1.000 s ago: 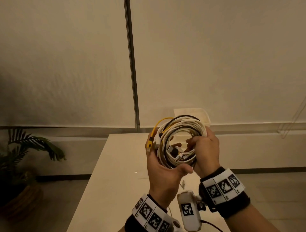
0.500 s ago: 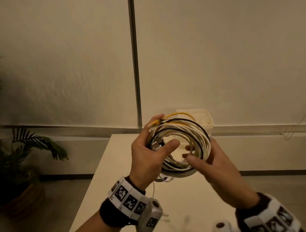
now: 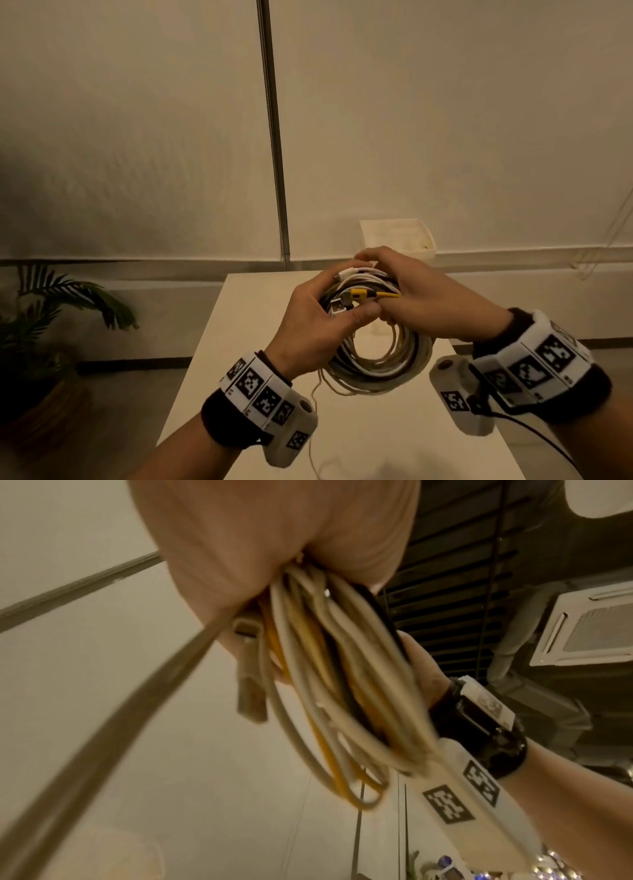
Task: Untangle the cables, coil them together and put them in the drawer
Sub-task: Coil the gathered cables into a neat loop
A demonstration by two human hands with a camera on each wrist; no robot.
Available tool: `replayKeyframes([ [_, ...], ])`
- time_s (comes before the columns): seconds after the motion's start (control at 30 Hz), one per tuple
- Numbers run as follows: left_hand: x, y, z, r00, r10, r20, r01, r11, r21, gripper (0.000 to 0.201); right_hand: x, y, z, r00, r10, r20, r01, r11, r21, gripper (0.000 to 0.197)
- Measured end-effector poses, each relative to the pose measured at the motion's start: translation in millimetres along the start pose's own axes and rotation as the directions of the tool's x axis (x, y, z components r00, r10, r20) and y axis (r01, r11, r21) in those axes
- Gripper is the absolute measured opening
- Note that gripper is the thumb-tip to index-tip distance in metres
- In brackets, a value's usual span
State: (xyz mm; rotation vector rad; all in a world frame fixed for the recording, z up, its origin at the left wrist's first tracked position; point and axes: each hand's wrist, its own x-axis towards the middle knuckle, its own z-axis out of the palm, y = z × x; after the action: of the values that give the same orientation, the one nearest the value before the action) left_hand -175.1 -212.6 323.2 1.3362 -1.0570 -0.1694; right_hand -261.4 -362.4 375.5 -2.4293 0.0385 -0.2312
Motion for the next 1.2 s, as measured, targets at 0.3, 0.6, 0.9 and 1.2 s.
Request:
replayKeyframes([
  [0.3, 18, 17, -13, 0.914, -0.195, 0.355, 0.068, 0.938, 0.34, 0.085, -1, 2, 7, 0.978, -0.026, 0.207, -0.024, 0.971, 0.24, 0.086],
  [0.6, 26, 16, -4, 0.978, -0.048, 0.201, -0.075, 0.822, 0.565, 0.08, 2, 2, 12, 0.994, -0.101, -0.032, 0.105, 0.981, 0.162, 0.087],
  [0.9, 34, 22, -16, 0.967, -0.189, 0.172, 0.109, 0.914, 0.391, 0.096, 3, 2, 3, 0.985, 0.001, -0.171, 0.077, 0.89, 0.45, 0.027],
  [1.2, 7, -16, -3, 0.943, -0.33, -0.036, 0.269, 0.824, -0.499, 0.106, 18, 20, 4, 0.916, 0.318, -0.246, -0.007, 0.624, 0.781, 0.022],
])
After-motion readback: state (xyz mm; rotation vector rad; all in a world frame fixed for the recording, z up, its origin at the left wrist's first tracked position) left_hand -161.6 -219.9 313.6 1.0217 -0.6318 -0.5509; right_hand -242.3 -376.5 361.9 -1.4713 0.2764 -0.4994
